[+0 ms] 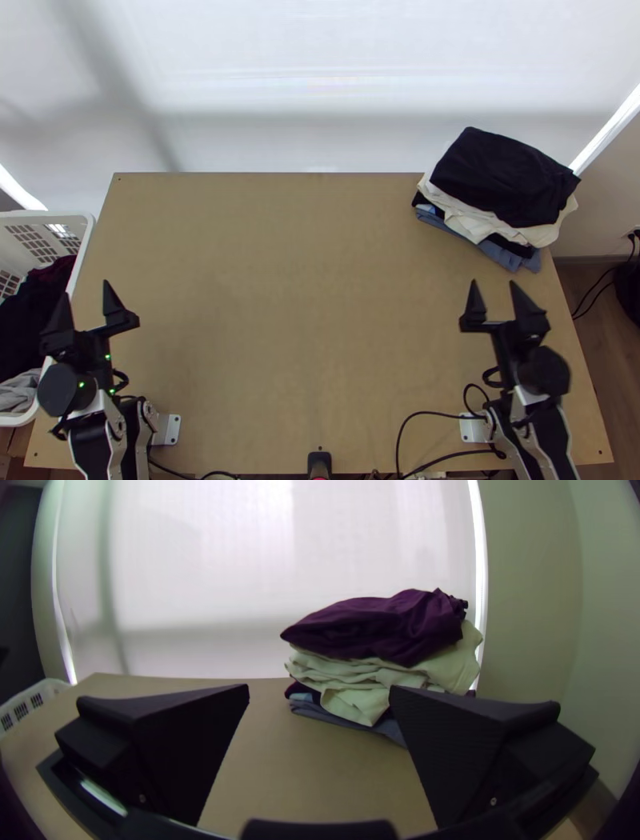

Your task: Fold the t-shirt

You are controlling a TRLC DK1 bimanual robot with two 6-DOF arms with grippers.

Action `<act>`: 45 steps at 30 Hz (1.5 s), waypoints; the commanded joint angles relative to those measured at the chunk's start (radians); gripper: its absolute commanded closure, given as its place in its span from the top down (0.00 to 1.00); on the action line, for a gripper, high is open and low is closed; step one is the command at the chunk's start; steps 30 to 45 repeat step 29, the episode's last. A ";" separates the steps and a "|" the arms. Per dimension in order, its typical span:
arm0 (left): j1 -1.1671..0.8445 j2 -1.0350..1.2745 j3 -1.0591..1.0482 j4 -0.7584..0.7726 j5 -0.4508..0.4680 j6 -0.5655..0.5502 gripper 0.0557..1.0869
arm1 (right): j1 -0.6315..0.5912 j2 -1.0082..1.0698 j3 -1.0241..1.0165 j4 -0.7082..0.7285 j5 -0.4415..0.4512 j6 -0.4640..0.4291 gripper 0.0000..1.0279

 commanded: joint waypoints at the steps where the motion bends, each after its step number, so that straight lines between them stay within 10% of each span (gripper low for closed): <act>1: -0.004 -0.009 -0.071 0.016 -0.003 -0.029 0.95 | 0.036 -0.114 -0.097 0.026 0.009 -0.102 0.95; 45: 0.111 -0.006 -0.186 0.036 0.012 0.000 0.95 | 0.053 -0.111 -0.112 0.034 0.008 -0.105 0.96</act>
